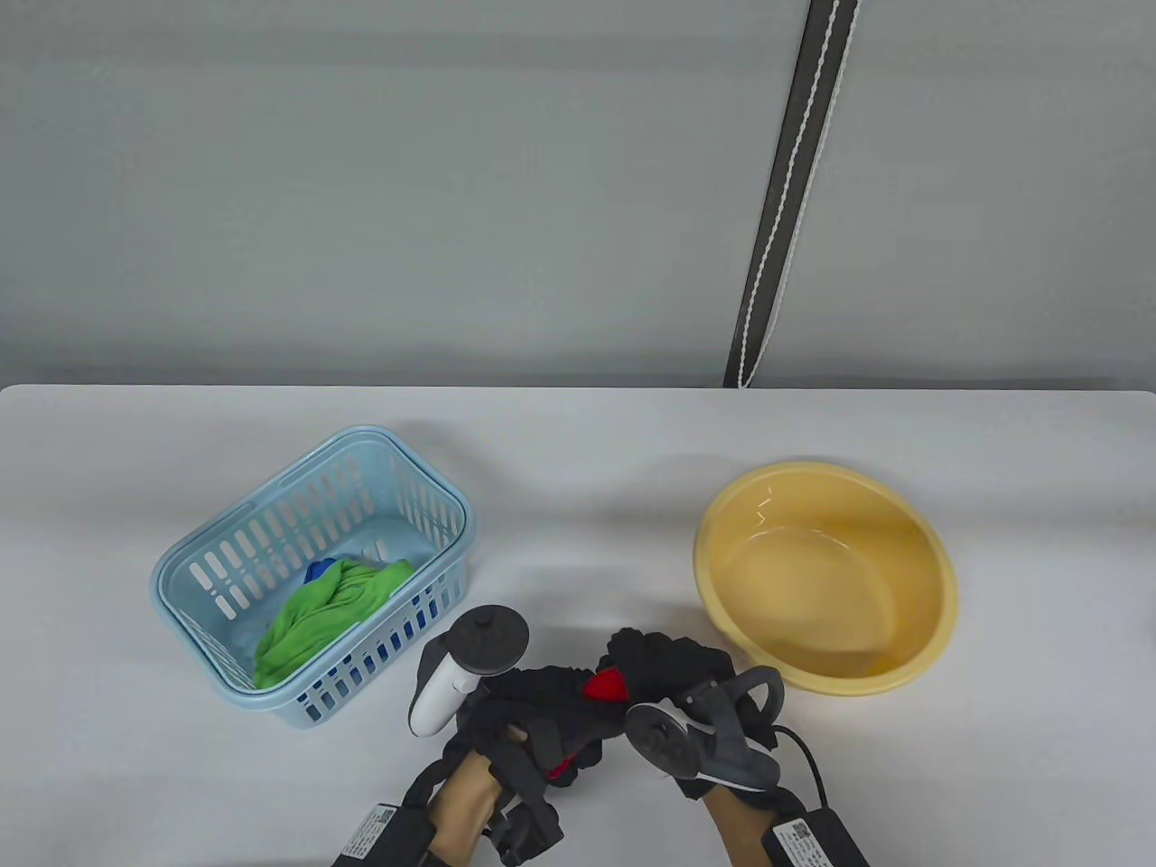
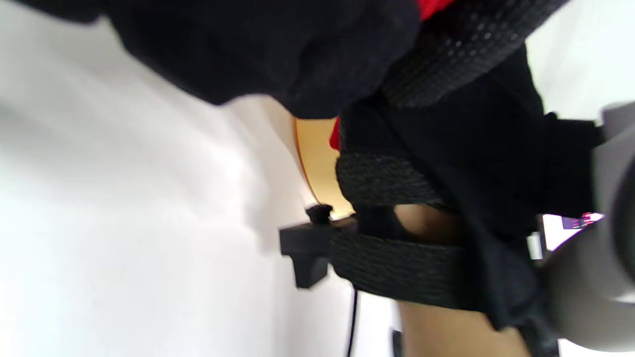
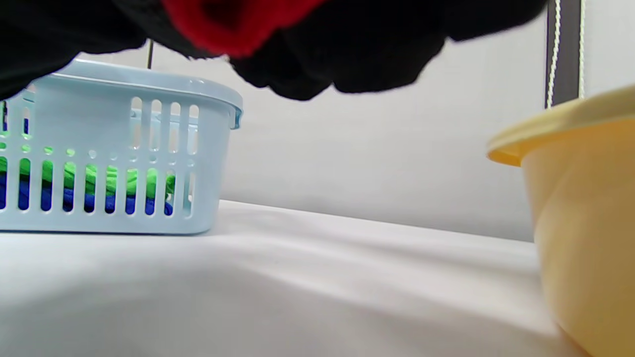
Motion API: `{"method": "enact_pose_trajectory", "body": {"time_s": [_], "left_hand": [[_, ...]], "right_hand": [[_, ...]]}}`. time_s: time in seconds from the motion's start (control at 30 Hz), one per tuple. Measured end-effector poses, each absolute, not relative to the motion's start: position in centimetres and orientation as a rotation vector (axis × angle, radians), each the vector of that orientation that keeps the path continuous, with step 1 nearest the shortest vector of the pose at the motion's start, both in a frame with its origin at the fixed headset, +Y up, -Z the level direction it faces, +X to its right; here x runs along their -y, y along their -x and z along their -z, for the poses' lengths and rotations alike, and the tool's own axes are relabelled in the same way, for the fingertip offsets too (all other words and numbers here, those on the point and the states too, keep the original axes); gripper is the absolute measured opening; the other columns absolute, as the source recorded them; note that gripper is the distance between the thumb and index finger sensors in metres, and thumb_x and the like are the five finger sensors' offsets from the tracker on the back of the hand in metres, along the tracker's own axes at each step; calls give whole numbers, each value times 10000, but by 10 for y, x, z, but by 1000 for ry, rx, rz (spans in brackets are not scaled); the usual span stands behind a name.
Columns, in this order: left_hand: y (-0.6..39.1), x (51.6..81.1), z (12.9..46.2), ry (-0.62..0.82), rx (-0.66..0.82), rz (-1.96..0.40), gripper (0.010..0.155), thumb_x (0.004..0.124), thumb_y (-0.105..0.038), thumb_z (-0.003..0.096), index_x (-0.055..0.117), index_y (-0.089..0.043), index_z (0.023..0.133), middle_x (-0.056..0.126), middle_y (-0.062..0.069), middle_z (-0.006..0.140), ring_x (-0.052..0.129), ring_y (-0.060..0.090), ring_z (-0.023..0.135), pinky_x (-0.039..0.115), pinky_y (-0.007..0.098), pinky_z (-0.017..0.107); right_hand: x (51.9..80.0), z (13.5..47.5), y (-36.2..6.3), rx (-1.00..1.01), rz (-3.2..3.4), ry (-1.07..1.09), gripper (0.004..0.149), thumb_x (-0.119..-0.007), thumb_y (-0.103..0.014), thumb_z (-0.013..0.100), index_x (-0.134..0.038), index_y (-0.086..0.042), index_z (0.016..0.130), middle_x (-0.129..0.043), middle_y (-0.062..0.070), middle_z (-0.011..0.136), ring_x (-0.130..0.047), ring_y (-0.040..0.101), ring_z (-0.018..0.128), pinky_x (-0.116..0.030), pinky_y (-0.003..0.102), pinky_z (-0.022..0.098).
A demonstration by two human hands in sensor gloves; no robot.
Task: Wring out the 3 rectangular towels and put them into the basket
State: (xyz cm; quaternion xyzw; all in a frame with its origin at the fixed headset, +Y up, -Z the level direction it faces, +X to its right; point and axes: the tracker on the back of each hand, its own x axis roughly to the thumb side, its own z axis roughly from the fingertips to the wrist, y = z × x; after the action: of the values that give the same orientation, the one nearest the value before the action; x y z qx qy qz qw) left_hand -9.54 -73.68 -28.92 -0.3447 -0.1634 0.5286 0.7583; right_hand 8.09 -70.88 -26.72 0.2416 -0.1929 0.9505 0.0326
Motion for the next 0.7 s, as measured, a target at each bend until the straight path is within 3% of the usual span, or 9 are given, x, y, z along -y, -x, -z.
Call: {"method": "enact_pose_trajectory", "body": {"time_s": [0.33,0.7], "left_hand": [[86,752,290,1033,477,-1557,394,810,-542,573,873,-167,677,1019,-56,327,965,165,46,876,384,70],[70,759,283,1167,572,-1792,388,791,-538,580,877,-169,657,1015,-65,310,959,161,34,873,385,59]], "right_hand": [[695,264,-83,737,-2848,-747,398,-731,-487,570,-764,-141,765,-955,30,457,-955,199,204,-842,380,136],[690,263,-85,836,-2801,-771,407,-700,-512,573,-743,-162,777,-946,22,480,-953,202,236,-839,384,163]]}}
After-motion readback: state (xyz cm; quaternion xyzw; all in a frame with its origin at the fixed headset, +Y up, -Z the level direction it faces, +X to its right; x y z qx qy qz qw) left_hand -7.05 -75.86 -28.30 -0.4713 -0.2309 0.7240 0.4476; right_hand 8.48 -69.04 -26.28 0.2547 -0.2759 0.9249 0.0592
